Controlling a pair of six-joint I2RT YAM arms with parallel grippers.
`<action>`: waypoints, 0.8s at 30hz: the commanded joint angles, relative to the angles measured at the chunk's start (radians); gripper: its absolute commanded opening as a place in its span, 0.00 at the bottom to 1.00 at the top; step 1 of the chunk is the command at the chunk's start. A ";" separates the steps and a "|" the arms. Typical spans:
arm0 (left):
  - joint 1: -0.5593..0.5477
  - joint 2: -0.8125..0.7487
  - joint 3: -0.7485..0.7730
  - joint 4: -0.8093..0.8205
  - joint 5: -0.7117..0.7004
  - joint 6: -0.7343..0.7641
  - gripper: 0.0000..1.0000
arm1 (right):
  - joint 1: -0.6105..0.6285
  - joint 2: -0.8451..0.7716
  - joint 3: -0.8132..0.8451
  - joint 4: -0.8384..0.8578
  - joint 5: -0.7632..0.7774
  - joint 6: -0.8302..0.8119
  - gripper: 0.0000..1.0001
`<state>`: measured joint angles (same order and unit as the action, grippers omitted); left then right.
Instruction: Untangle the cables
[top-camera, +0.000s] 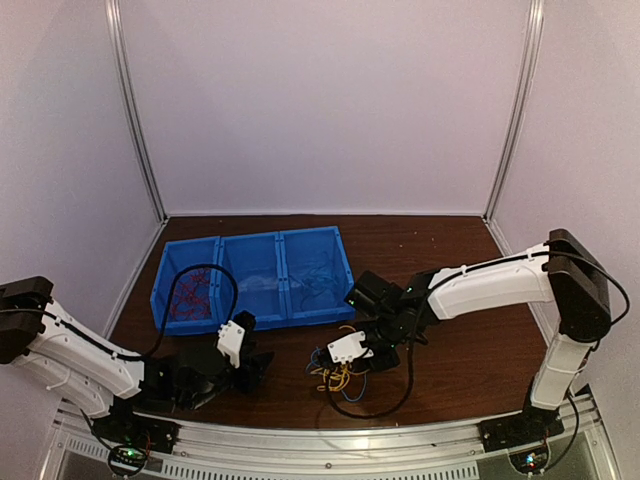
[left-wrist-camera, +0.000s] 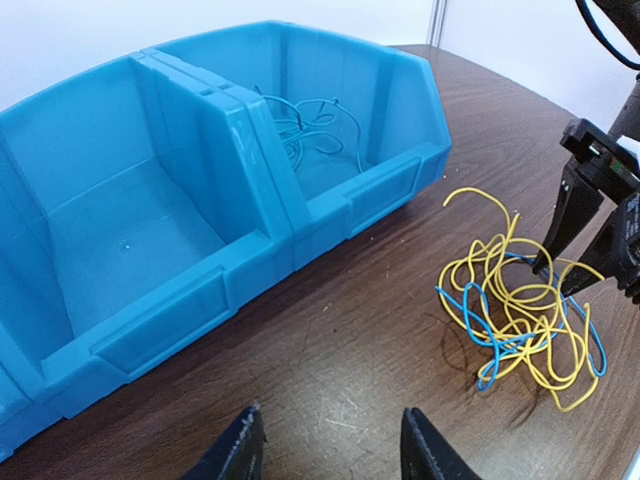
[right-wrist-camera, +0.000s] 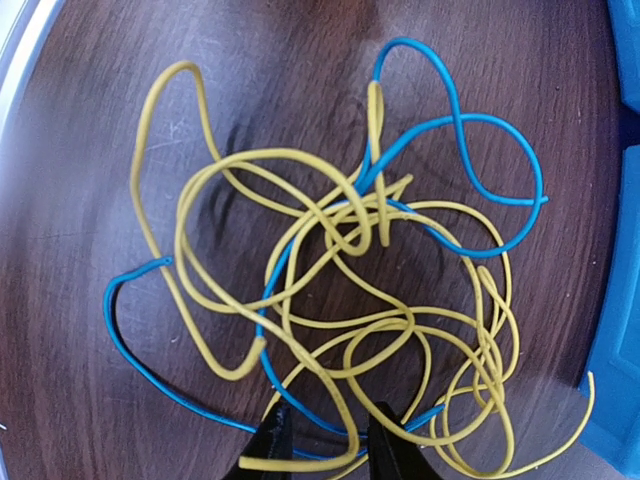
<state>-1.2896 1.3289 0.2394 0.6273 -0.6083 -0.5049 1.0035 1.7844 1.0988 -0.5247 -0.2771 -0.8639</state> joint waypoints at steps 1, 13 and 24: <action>-0.002 -0.003 -0.002 0.035 -0.019 -0.007 0.47 | 0.006 0.021 0.003 0.038 0.026 0.009 0.27; -0.002 0.004 0.008 0.036 -0.016 0.002 0.47 | 0.011 0.037 -0.005 0.071 0.075 -0.011 0.24; -0.002 0.015 0.037 0.033 -0.004 0.035 0.47 | 0.015 -0.016 0.101 -0.112 -0.054 -0.002 0.00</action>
<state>-1.2896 1.3376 0.2440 0.6270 -0.6079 -0.4988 1.0103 1.8347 1.1416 -0.5331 -0.2588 -0.8799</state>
